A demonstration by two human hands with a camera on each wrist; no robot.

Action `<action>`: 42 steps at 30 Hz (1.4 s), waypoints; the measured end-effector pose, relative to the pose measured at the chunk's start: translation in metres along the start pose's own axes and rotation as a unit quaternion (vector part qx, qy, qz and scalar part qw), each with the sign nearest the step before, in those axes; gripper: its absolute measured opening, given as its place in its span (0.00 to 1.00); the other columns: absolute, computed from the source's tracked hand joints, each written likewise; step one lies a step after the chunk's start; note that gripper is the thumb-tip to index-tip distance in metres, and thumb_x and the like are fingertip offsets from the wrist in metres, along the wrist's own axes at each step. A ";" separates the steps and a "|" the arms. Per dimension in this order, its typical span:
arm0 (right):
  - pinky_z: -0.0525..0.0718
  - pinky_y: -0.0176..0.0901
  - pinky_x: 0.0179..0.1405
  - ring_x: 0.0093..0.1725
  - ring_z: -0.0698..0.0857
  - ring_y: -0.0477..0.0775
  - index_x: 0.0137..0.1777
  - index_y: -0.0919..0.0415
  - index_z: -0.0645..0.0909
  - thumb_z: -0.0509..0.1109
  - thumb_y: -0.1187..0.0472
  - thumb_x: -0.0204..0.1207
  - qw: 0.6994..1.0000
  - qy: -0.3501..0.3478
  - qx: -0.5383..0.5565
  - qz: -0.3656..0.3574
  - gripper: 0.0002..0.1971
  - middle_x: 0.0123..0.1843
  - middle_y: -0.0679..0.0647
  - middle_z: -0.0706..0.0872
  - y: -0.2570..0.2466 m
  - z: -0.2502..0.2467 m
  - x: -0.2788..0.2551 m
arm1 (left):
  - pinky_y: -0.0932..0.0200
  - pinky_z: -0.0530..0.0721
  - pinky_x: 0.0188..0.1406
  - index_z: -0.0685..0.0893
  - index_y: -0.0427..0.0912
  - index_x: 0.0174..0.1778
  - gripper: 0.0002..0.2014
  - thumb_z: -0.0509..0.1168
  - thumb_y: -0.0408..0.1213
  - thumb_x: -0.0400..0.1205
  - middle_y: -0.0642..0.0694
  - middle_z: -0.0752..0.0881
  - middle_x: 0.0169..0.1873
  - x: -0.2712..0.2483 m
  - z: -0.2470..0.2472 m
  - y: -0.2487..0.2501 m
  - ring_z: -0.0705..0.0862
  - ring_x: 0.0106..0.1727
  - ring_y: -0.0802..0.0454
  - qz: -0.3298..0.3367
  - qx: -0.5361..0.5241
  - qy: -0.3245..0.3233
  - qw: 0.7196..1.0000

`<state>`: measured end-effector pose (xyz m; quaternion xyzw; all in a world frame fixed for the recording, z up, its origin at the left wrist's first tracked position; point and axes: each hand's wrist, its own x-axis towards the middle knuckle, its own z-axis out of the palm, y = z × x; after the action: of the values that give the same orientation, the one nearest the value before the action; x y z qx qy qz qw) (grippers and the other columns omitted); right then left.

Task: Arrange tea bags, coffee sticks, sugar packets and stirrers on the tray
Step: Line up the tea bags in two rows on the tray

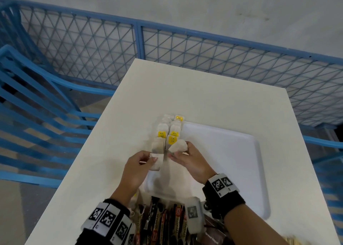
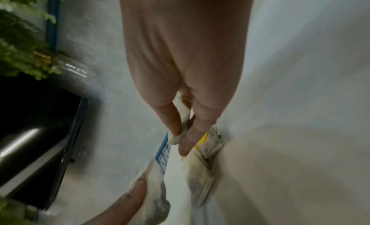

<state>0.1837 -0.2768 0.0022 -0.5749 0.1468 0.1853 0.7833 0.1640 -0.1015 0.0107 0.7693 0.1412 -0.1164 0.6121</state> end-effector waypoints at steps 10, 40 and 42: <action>0.78 0.33 0.42 0.43 0.82 0.52 0.64 0.57 0.71 0.77 0.67 0.67 0.938 0.097 -0.331 -0.048 0.27 0.40 0.58 0.84 0.009 0.003 0.022 | 0.70 0.74 0.35 0.82 0.48 0.34 0.07 0.74 0.35 0.74 0.49 0.86 0.29 0.035 0.003 -0.013 0.82 0.29 0.60 0.004 0.147 -0.034 0.988; 0.73 0.36 0.51 0.50 0.75 0.44 0.64 0.57 0.76 0.70 0.47 0.75 0.809 -0.181 -0.550 -0.099 0.22 0.54 0.51 0.76 0.047 0.072 -0.056 | 0.72 0.78 0.35 0.82 0.55 0.39 0.05 0.72 0.47 0.74 0.56 0.85 0.41 -0.098 -0.112 -0.018 0.82 0.35 0.59 -0.003 0.270 -0.070 0.960; 0.72 0.43 0.65 0.66 0.70 0.52 0.74 0.57 0.68 0.70 0.46 0.73 0.790 -0.199 -0.574 -0.080 0.32 0.65 0.54 0.72 0.057 0.080 -0.057 | 0.73 0.77 0.38 0.82 0.61 0.43 0.17 0.72 0.63 0.64 0.58 0.84 0.45 -0.116 -0.114 -0.037 0.81 0.41 0.63 -0.013 0.277 -0.136 0.951</action>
<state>0.1085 -0.1918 0.0032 -0.8787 -0.1924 0.2824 0.3333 0.0429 0.0087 0.0440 0.8835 0.0290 -0.2625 0.3868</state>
